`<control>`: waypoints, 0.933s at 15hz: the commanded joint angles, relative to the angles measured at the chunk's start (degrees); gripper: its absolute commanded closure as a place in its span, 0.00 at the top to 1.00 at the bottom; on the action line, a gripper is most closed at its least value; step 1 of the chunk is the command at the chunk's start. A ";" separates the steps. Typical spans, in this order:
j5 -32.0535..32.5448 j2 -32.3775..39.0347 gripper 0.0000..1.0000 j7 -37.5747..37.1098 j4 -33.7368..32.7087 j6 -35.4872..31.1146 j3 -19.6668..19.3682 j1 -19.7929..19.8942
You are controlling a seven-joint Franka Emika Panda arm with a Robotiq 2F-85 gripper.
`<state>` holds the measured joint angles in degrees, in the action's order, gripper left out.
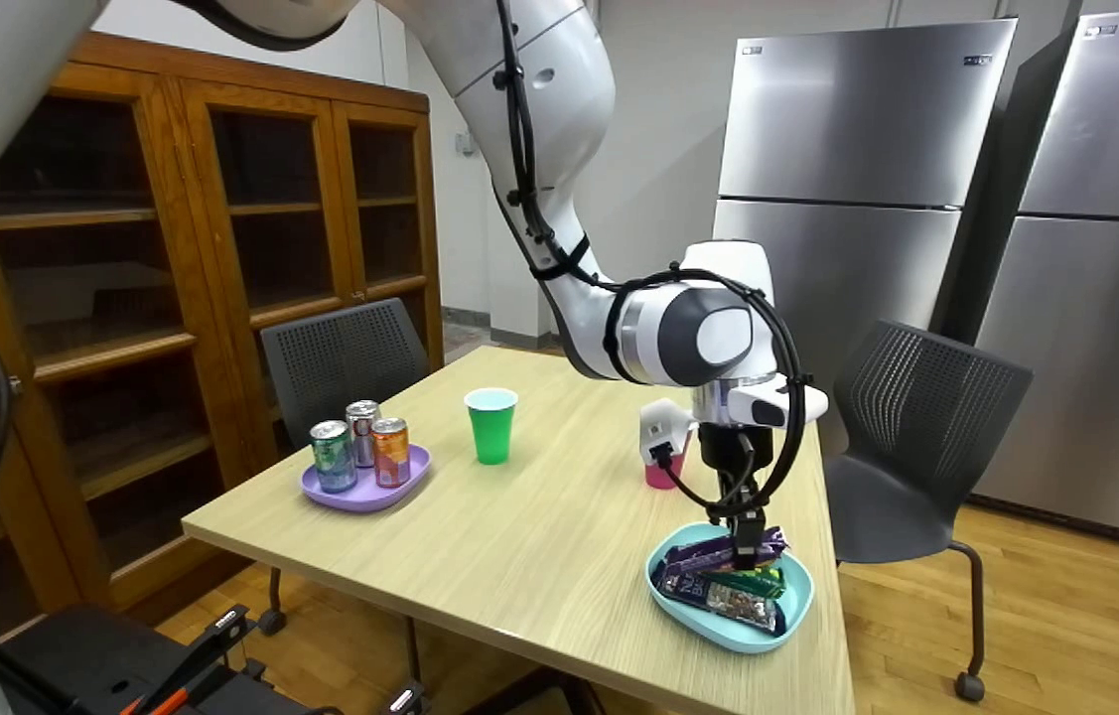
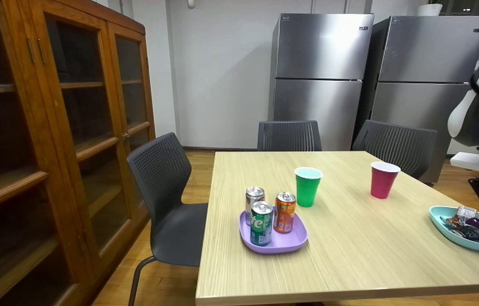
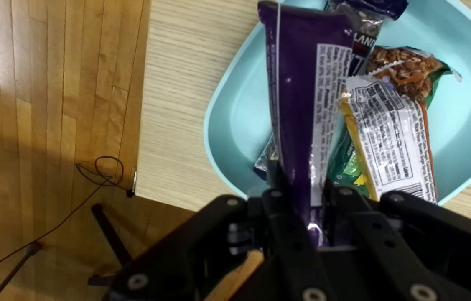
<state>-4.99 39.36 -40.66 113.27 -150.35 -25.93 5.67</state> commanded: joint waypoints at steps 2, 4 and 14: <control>-0.94 0.84 0.04 -1.08 -2.74 2.24 0.96 1.81; -1.01 1.27 0.04 -0.93 -3.39 2.54 1.07 2.24; -1.48 3.45 0.44 -0.59 -6.04 3.43 1.85 2.88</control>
<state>-5.73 42.39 -40.69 109.39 -149.37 -25.30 7.26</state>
